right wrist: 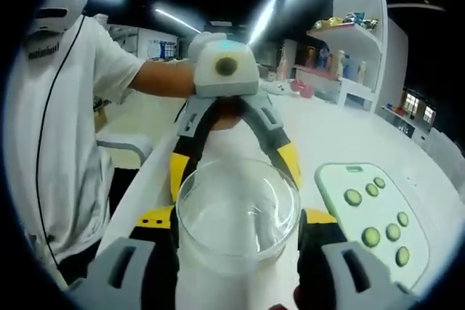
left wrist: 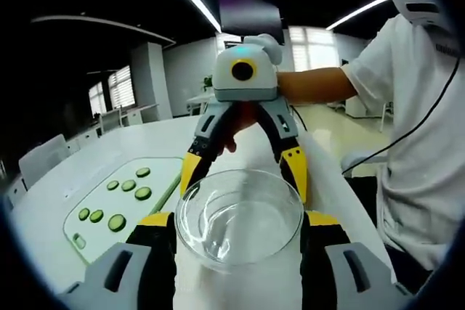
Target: Open the petri dish lid, add cucumber slices into the petri dish, and close the lid
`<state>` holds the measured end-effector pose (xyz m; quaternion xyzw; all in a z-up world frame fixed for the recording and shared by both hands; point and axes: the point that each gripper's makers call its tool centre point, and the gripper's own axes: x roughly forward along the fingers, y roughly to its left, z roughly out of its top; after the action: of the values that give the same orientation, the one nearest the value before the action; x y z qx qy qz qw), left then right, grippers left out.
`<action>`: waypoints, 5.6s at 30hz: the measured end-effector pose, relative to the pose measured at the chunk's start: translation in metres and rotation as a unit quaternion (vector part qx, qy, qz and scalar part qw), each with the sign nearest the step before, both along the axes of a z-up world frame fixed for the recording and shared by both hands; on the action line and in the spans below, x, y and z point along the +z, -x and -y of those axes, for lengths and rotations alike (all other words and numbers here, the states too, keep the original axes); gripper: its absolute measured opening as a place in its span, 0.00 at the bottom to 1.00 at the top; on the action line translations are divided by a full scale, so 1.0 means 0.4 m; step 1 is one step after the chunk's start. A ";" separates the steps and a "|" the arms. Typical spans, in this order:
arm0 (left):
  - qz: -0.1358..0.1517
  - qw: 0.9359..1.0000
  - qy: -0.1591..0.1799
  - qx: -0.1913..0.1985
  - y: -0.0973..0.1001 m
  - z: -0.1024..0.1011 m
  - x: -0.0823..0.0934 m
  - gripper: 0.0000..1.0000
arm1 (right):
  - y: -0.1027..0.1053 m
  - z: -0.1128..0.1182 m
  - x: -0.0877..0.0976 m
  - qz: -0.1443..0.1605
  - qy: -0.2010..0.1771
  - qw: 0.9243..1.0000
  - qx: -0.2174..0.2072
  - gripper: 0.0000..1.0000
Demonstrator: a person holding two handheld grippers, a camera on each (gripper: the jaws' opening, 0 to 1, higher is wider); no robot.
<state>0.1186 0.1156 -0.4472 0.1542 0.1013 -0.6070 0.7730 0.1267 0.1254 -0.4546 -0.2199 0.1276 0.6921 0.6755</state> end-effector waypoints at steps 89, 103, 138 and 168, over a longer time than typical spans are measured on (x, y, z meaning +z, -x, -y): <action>-0.002 0.991 0.018 0.133 0.069 -0.328 -0.054 0.69 | 0.082 -0.336 -0.057 0.002 0.052 0.991 0.126 0.65; -0.009 0.991 0.012 0.136 0.065 -0.326 -0.076 0.69 | 0.073 -0.331 -0.082 -0.002 0.065 0.990 0.129 0.65; -0.032 0.990 0.019 0.136 0.063 -0.342 -0.095 0.73 | 0.070 -0.333 -0.095 -0.019 0.062 0.991 0.119 0.67; 0.014 0.965 0.091 0.247 -0.014 -0.354 0.024 0.73 | -0.037 -0.218 0.055 0.012 -0.097 0.991 -0.087 0.75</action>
<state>0.1243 0.2571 -0.4376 0.0617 0.0698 -0.4018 0.9110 0.1414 0.2125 -0.4326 -0.1493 0.0706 0.6372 0.7528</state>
